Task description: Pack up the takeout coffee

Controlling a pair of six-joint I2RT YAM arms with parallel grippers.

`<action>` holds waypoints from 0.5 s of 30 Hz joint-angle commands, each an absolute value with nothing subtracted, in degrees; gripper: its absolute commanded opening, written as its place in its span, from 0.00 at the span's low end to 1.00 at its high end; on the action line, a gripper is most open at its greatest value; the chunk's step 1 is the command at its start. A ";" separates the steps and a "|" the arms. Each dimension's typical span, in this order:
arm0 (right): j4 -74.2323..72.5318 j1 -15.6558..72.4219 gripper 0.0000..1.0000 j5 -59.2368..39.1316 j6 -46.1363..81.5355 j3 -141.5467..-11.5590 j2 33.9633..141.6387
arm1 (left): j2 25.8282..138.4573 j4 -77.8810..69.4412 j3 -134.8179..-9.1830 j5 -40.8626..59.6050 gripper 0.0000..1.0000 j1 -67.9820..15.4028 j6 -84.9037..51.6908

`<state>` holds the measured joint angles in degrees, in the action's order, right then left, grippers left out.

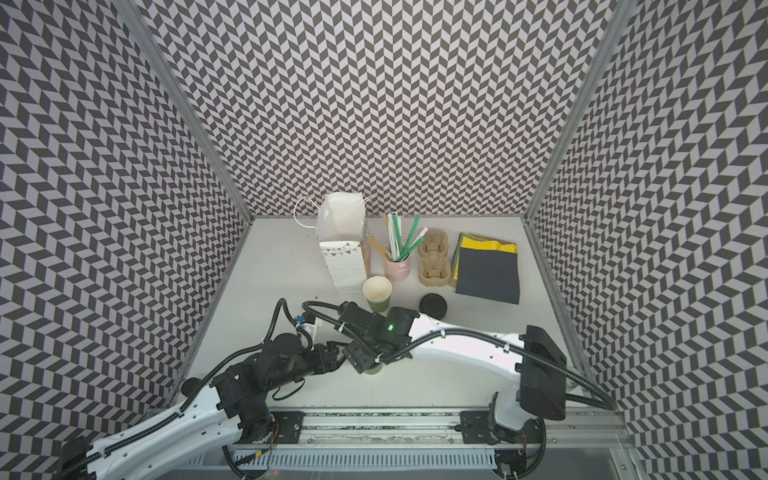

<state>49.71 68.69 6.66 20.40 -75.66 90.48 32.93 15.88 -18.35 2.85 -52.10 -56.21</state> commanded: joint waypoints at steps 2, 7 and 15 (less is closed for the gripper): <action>48.34 67.53 0.78 7.85 20.12 -77.43 88.40 | 32.33 17.75 -21.10 3.15 0.73 -52.30 -55.54; 48.05 66.28 0.75 10.79 22.77 -77.50 82.15 | 32.36 21.51 -24.70 2.44 0.73 -52.38 -55.19; 37.18 61.17 0.67 8.09 31.89 -61.60 66.79 | 35.78 25.53 -28.39 3.54 0.73 -53.98 -54.48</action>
